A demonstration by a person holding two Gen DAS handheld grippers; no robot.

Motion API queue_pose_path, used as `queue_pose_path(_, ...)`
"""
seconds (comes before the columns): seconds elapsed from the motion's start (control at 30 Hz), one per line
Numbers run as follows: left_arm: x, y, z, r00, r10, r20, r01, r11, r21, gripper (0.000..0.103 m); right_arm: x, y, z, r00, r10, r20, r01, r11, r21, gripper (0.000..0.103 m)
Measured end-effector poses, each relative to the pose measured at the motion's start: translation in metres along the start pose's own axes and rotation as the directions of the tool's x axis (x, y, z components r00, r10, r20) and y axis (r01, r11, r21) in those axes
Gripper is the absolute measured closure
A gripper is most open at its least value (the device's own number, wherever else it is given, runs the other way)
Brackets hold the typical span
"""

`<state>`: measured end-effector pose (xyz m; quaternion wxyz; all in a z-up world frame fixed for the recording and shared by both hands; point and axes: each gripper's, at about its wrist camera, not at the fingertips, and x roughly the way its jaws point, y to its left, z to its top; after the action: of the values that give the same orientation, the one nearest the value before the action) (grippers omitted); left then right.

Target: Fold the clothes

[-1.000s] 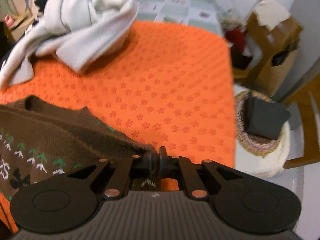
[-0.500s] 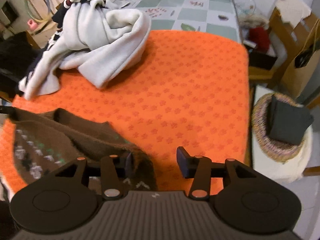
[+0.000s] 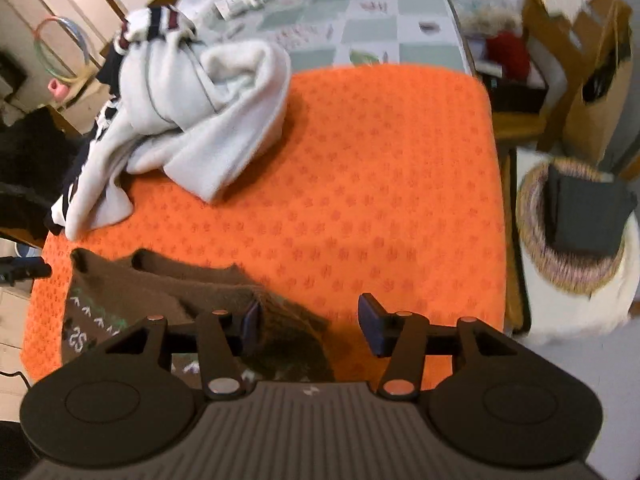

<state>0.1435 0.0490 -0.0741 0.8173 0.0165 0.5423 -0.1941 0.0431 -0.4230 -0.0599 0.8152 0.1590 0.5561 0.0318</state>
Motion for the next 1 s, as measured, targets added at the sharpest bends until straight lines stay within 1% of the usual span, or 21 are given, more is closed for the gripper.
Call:
queue_pose_path(0.07,0.004,-0.003,-0.004,1.0,0.001,-0.01,-0.001,1.0,0.022,0.017,0.007,0.0,-0.001,0.998,-0.023,-0.052,0.023,1.0,-0.006,0.046)
queue_pose_path(0.1,0.005,-0.005,-0.006,1.0,0.0,-0.011,0.0,0.999,0.033,0.017,0.01,-0.001,-0.001,0.997,-0.026,-0.068,0.026,1.0,0.011,0.046)
queue_pose_path(0.17,0.007,-0.009,-0.009,1.0,-0.002,-0.01,0.003,0.999,0.051,0.017,0.012,-0.008,-0.001,0.997,-0.002,-0.076,0.009,0.996,0.093,0.046)
queue_pose_path(0.33,0.01,-0.014,-0.01,1.0,-0.005,-0.009,0.005,0.997,0.081,0.017,0.009,-0.018,0.003,0.993,0.115,-0.013,-0.107,0.956,0.272,0.046)
queue_pose_path(0.43,0.01,-0.013,-0.011,1.0,-0.008,-0.003,0.008,0.997,0.08,0.017,0.007,-0.021,0.008,0.983,0.18,0.019,-0.176,0.926,0.335,0.046)
queue_pose_path(0.47,0.01,-0.013,-0.011,1.0,-0.006,-0.001,0.006,0.997,0.082,0.017,0.006,-0.02,0.009,0.982,0.187,0.022,-0.183,0.922,0.341,0.046)
queue_pose_path(0.57,0.011,-0.01,-0.01,1.0,0.001,0.004,-0.001,0.996,0.085,0.017,0.0,-0.012,0.011,0.995,0.092,0.043,-0.1,0.962,0.253,0.046)
queue_pose_path(0.63,0.012,-0.009,-0.01,1.0,0.0,0.005,0.0,0.996,0.087,0.018,-0.004,-0.008,0.009,0.997,0.04,0.061,-0.051,0.98,0.19,0.046)
queue_pose_path(0.67,0.013,-0.009,-0.01,1.0,0.0,0.004,0.0,0.996,0.089,0.019,-0.005,-0.008,0.008,0.997,0.031,0.067,-0.041,0.985,0.165,0.046)
queue_pose_path(0.73,0.014,-0.011,-0.01,1.0,0.005,0.006,-0.005,0.995,0.103,0.023,-0.006,-0.007,0.003,0.996,0.013,0.083,-0.023,0.993,0.116,0.046)
queue_pose_path(0.8,0.015,-0.013,-0.01,1.0,0.002,0.009,-0.003,0.993,0.121,0.024,-0.005,-0.008,-0.002,0.995,0.0,0.101,-0.007,0.997,0.071,0.046)
queue_pose_path(1.0,0.02,-0.015,-0.009,0.999,-0.034,0.004,0.033,0.991,0.13,0.026,0.004,-0.007,-0.025,0.992,0.009,0.123,-0.004,0.999,-0.04,0.046)
